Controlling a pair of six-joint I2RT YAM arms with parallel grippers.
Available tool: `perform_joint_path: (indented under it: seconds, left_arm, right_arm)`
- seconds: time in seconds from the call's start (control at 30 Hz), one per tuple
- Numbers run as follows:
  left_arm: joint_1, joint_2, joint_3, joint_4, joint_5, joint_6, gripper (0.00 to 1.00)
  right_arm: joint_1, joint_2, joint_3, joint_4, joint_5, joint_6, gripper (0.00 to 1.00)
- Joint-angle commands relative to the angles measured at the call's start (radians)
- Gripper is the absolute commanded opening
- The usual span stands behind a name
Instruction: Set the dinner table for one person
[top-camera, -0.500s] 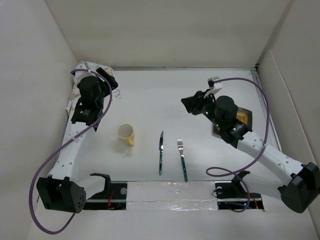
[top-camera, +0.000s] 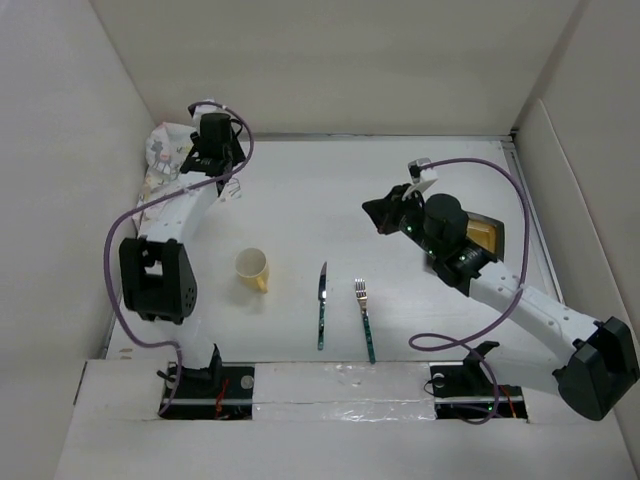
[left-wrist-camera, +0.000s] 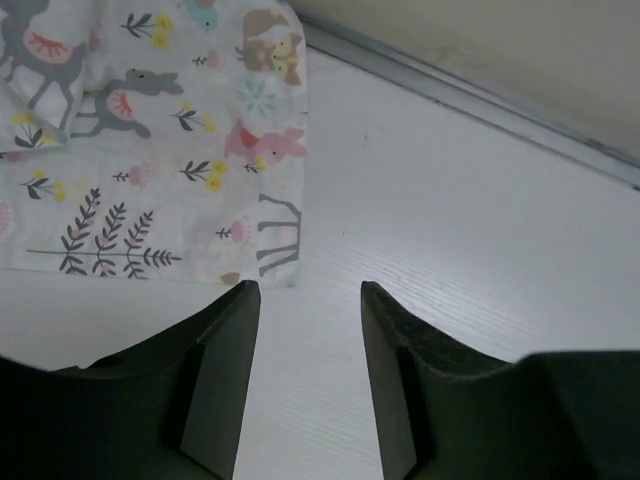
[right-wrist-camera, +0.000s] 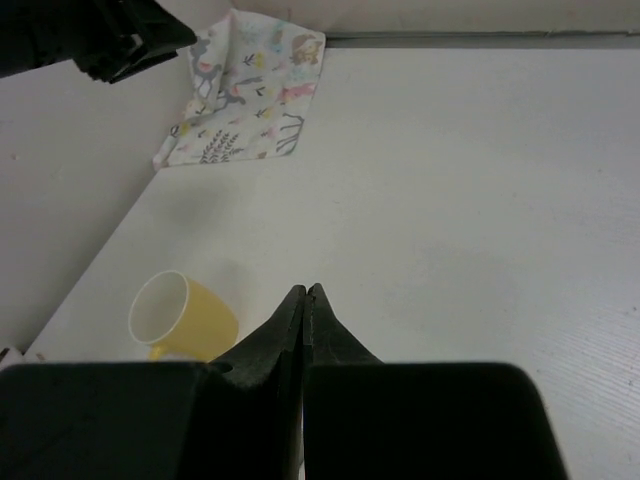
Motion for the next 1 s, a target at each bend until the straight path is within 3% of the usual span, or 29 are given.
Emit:
perform_joint_path:
  seconds: [0.0,0.07,0.1,0.2,0.63,0.8,0.97]
  left_arm:
    - [0.005,0.117,0.107,-0.103,-0.026,0.096,0.43]
    - [0.014,0.177,0.140,-0.127,0.002,0.107,0.55]
    - [0.014,0.237,0.159,-0.141,0.009,0.109,0.58]
    - [0.014,0.346,0.229,-0.190,0.011,0.107,0.61]
    - [0.014,0.537,0.290,-0.212,0.035,0.120,0.56]
    - [0.014,0.579,0.311,-0.229,0.006,0.120,0.51]
    - [0.014,0.610,0.336,-0.241,-0.015,0.121,0.37]
  right_arm:
    - [0.005,0.020,-0.008,0.067,-0.006,0.001,0.00]
    - [0.005,0.027,-0.010,0.072,-0.006,0.004,0.09]
    - [0.014,0.027,-0.011,0.073,-0.006,0.006,0.25]
    - [0.014,0.033,-0.016,0.092,-0.006,0.000,0.49]
    - [0.014,0.078,-0.021,0.127,-0.035,0.000,0.52]
    - [0.014,0.079,-0.022,0.126,-0.029,0.000,0.52]
    - [-0.012,0.078,-0.024,0.104,-0.021,0.003,0.52]
